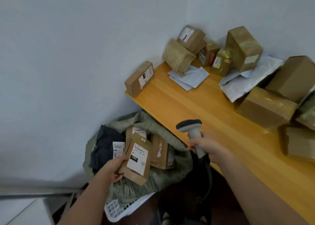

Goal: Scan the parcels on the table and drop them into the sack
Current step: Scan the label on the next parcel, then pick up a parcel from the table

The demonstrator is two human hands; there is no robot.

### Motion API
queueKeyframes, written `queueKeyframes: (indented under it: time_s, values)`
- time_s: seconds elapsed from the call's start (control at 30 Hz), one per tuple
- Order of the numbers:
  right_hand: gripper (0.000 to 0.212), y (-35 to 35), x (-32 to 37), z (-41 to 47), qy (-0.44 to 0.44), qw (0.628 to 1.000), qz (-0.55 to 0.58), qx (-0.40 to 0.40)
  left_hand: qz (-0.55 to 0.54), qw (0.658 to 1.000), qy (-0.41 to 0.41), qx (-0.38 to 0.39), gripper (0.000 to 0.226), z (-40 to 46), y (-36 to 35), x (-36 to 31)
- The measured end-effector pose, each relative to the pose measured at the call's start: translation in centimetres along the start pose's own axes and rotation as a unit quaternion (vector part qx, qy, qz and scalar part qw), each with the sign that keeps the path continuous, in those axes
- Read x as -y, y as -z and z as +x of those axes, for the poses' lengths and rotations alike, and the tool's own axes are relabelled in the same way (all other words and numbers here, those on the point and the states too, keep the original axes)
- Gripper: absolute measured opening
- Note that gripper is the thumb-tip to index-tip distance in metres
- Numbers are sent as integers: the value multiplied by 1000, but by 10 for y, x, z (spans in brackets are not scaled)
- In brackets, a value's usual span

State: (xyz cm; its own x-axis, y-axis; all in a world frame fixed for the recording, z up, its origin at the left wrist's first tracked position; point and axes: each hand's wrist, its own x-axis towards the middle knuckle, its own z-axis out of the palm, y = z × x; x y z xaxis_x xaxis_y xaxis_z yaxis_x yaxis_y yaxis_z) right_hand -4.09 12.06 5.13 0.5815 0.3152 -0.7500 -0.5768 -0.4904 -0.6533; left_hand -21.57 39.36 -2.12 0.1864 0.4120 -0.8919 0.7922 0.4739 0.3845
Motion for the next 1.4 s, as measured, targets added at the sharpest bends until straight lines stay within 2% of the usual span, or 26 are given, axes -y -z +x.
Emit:
queueKeyframes:
  time_s: [0.1,0.2,0.33,0.5,0.67,0.77,0.83,1.0,1.13,1.27,1.4]
  values:
    - [53,-18,-41,25,-27,1000,-10,5,11,1000,-2,18,24,24,1,14]
    - [66,-29,-71,46,-31,999,-25,10,-49,998,-8,33,17,45,-8,22]
    - [60,-41,-90,74,0,991,-135,-25,-139,990,-12,33,16,69,-22,25]
    - [58,-49,-92,89,24,972,-230,-46,-242,969,-24,41,42,91,-37,25]
    - [65,-53,-93,94,12,950,-309,-50,-243,969,43,-23,46,90,-47,51]
    - [66,-53,-94,95,-20,922,-383,-41,-232,968,74,-55,36,82,-48,71]
    - [63,-53,-95,97,-31,922,-385,-31,-241,964,86,-77,37,90,-39,87]
    - [43,-47,-104,99,-32,960,-277,-27,-307,935,89,-153,60,174,0,146]
    - [23,-43,-93,87,-15,982,-191,-5,-348,902,66,-248,75,108,1,104]
    - [33,-52,-73,76,10,998,-56,-20,-362,876,41,-316,60,87,1,85]
    - [35,-64,-47,75,39,997,57,-29,-371,867,-2,-333,76,68,27,68]
